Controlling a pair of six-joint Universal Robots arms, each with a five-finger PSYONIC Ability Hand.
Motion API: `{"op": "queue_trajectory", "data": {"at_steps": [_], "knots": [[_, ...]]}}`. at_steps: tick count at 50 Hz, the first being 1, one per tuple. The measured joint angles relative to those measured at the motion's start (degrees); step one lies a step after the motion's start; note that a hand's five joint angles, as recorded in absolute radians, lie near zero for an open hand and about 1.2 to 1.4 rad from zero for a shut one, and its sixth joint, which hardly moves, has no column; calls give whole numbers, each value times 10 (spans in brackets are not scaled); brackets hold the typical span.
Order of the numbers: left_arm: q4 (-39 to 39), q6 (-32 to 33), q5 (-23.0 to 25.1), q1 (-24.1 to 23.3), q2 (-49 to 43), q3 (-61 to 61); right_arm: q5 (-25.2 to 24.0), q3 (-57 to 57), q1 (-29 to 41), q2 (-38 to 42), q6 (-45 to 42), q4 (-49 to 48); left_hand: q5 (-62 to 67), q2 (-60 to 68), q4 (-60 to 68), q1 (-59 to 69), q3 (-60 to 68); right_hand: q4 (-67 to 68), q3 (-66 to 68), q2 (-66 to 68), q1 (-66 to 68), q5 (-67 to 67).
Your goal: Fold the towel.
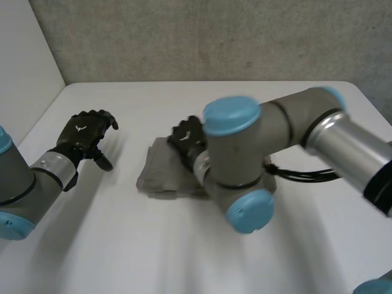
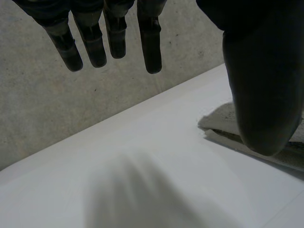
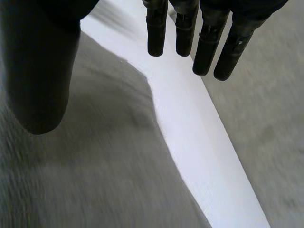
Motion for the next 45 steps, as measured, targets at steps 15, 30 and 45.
{"op": "queue_trajectory", "data": {"at_steps": [15,30,45], "knots": [[0,0,0,-5,6,-7,-164,372,-241,-218,131,-70,0,0,0,0,0,111,107,99,101,130],[2,0,0,-9,9,-9,-199,522,-311,-222,160,-211,0,0,0,0,0,232,229,222,223,246],[13,1,0,-11,10,-15,-198,518,-293,-222,254,-231,0,0,0,0,0,230,220,232,219,239]]}}
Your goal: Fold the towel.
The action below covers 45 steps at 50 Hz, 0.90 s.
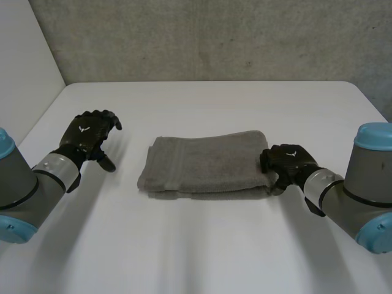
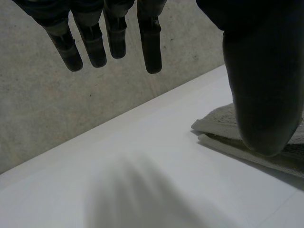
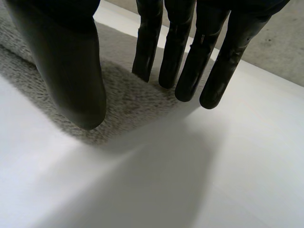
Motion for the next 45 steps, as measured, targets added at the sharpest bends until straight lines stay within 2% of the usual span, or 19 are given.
{"op": "queue_trajectory", "data": {"at_steps": [8,9,11,14,25,31,34,38,45], "knots": [[0,0,0,-3,0,-1,4,1,14,17,-1,-12,0,0,0,0,0,32,38,23,33,36],[0,0,0,-3,0,-1,4,0,14,18,-1,-12,0,0,0,0,0,59,65,50,60,65],[0,0,0,-3,0,-1,5,-1,15,25,-2,-17,0,0,0,0,0,206,209,202,217,213],[0,0,0,-3,0,-1,6,-3,14,27,-3,-18,0,0,0,0,0,330,333,293,324,337],[0,0,0,-3,2,-1,-1,16,-20,-27,-19,5,0,0,0,0,0,349,349,294,329,348],[-1,0,-1,-7,17,2,-24,21,-76,-61,-95,64,0,0,0,0,0,349,351,294,329,348],[-2,-2,-1,-13,28,7,-34,10,-79,-72,-130,88,0,0,0,0,0,349,351,294,329,348],[-4,-18,-2,-30,53,23,-42,-27,-32,-81,-151,111,0,0,0,0,0,349,351,296,330,349],[-7,-95,-3,-59,92,59,-36,-110,128,-46,-125,114,0,0,0,0,0,349,351,303,331,350]]}}
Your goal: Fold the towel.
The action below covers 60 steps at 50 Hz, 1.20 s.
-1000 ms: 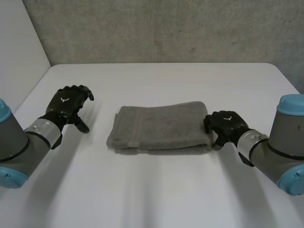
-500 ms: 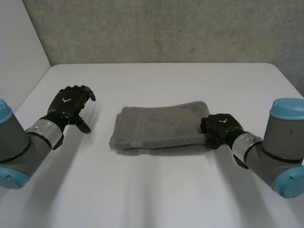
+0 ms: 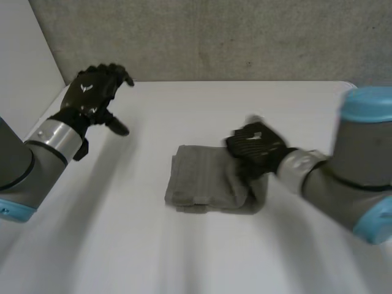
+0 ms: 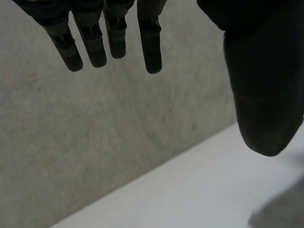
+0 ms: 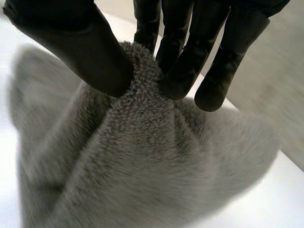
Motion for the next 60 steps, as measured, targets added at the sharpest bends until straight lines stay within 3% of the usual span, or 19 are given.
{"op": "queue_trajectory", "data": {"at_steps": [7,8,11,15,22,30,41,51,60], "knots": [[1,-62,-8,-23,16,27,53,-97,148,108,10,-2,0,0,0,0,0,-32,-31,-16,-25,-31],[1,-64,-9,-25,16,28,59,-103,154,116,10,-2,0,0,0,0,0,-79,-77,-60,-70,-79],[1,-71,-18,-32,12,35,97,-133,178,154,11,-2,0,0,0,0,0,-367,-364,-371,-377,-385],[1,-71,-27,-37,0,38,134,-143,180,169,15,-1,0,0,0,0,0,-584,-580,-545,-558,-601],[2,-69,-33,-46,-32,43,150,-108,154,114,48,-3,0,0,0,0,0,-596,-590,-546,-572,-609],[-5,-74,-46,-84,-79,51,138,-45,76,41,102,-5,1,0,0,0,0,-596,-590,-546,-573,-609],[-46,-82,-98,-150,-136,19,122,-49,35,86,128,-5,1,0,0,0,0,-596,-590,-546,-573,-609],[-53,-78,-135,-160,-194,9,120,-76,26,141,129,-1,1,0,0,0,0,-596,-591,-546,-573,-612],[-57,-77,-138,-163,-202,23,122,-77,21,124,130,7,1,0,0,0,0,-620,-623,-570,-603,-621]]}}
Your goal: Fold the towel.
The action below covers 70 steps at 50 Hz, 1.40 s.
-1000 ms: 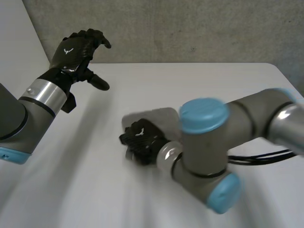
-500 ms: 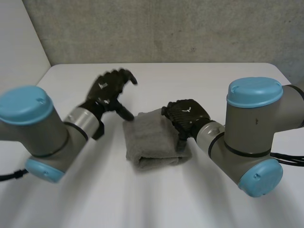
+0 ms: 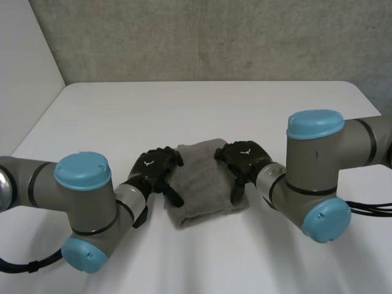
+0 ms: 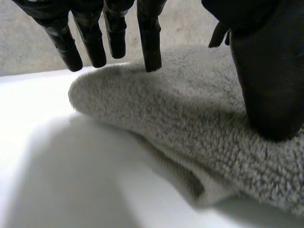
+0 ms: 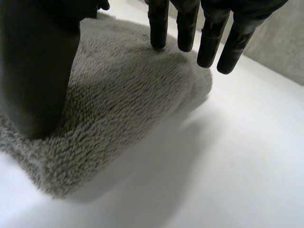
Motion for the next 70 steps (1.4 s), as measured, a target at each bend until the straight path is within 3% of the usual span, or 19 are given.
{"op": "queue_trajectory", "data": {"at_steps": [7,18,26,37,60,70], "knots": [[-41,16,1,0,58,36,8,3,0,-59,15,2,0,0,0,0,0,0,0,-11,-6,0],[-204,75,-16,14,181,137,29,-17,-37,-198,128,9,-1,0,0,0,0,0,0,-11,-6,0],[-259,73,-46,47,262,176,90,-50,-63,-255,157,66,-1,0,0,0,0,0,0,-11,-6,0],[-280,58,-63,65,289,181,155,-75,-63,-263,135,107,-1,0,0,0,0,0,0,-11,-6,0],[-279,55,-60,69,277,173,152,-73,-59,-265,116,110,-1,0,0,0,0,0,0,-11,-6,0],[-205,61,-40,47,176,137,145,-68,-52,-263,114,109,-4,-3,-3,-2,-3,0,0,-11,-6,0]]}}
